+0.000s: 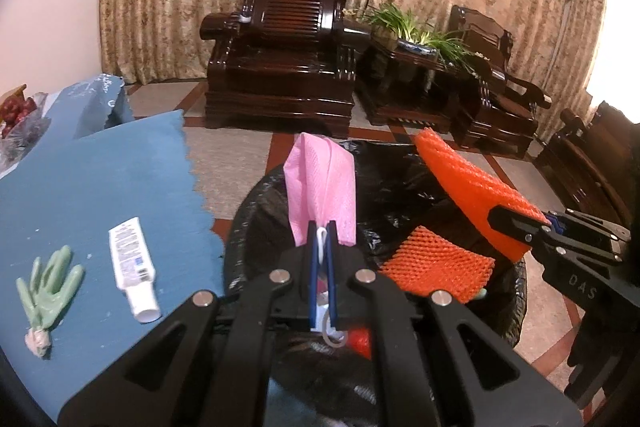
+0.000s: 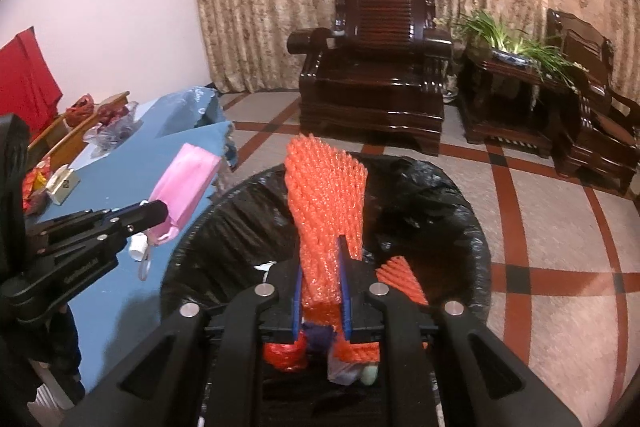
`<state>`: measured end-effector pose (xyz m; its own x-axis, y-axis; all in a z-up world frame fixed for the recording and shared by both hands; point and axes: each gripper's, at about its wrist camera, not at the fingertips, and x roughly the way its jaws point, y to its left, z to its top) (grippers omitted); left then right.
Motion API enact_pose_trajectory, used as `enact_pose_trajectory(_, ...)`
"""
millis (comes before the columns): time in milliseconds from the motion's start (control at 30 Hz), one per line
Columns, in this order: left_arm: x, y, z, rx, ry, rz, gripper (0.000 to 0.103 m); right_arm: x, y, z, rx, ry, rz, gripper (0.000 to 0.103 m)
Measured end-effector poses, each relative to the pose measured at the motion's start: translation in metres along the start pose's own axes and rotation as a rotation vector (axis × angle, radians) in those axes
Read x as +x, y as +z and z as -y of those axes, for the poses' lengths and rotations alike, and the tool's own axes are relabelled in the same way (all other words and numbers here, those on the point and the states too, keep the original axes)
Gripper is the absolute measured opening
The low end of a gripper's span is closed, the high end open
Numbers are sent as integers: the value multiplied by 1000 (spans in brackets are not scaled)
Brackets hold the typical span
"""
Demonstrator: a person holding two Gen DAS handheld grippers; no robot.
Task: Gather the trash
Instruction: 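Carry the pink bag and orange sleeve over the bin with both grippers, then open both grippers to drop the pink bag and sleeve into the bin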
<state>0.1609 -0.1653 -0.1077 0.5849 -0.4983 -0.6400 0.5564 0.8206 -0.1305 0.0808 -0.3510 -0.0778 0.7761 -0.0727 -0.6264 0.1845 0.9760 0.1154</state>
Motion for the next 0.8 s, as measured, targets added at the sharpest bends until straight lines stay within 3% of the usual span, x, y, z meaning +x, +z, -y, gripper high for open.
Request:
enact_pose_trajectory(300, 32, 7, 15, 4, -49, -24, 4, 14, -2, 16, 14, -37, -23, 14)
enact_pose_trajectory(367, 36, 7, 15, 1, -63, -28, 10, 17, -3, 18, 12, -45, -28, 17)
enact_pose_trajectory(467, 38, 7, 13, -17, -75, -31, 28, 18, -5, 20, 10, -58, -31, 19)
enact_pose_trajectory(567, 36, 5, 9, -32, -77, -30, 36, 19, -8, 21, 13, -76, -35, 40)
enact_pose_trajectory(600, 34, 4, 6, -35, -74, -30, 40, 19, -8, 21, 16, -83, -33, 56)
enact_pose_trajectory(700, 26, 4, -1, -42, -56, -18, 55, 16, -10, 20, 16, -111, -17, 82)
enact_pose_trajectory(800, 12, 2, -14, -44, -30, 2, 70, 13, -12, 14, 18, -111, -11, 90)
